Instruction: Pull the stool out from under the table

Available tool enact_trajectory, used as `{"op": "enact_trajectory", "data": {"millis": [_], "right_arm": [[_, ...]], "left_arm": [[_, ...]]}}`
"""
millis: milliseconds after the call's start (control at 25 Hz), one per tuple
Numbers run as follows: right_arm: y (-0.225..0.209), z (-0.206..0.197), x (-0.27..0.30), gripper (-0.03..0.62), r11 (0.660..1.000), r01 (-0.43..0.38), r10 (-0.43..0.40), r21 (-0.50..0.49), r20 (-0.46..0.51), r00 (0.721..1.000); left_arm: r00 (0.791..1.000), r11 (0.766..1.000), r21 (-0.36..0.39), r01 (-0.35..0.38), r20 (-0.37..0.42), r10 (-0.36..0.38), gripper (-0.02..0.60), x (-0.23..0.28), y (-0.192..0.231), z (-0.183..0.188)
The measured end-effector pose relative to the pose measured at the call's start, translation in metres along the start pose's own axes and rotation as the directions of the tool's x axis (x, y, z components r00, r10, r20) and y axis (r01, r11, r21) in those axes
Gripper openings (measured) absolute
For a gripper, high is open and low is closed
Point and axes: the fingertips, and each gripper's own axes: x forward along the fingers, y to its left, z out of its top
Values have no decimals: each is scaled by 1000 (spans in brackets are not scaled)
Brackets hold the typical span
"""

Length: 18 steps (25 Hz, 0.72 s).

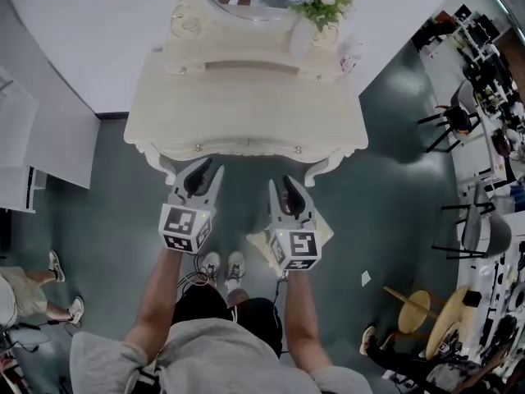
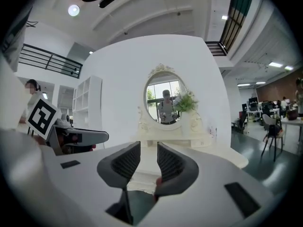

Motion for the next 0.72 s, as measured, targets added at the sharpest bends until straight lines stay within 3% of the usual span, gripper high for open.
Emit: {"op": "enact_trajectory", "data": {"millis": [280,520,720], "right_arm": [[54,42,10,76,995,-88,90,-55,44,995],[90,47,18,40,987,-144,147,-68,43,988],[104,45,17,32,987,-155,157,-53,39,987]], "left_arm": [[991,991,-18,-130,16,131,38,-61,37,18],[975,975,-20,-223,21,223,14,-102,63,24],[966,967,-2,-255,39,255,11,-120,73,34]]}}
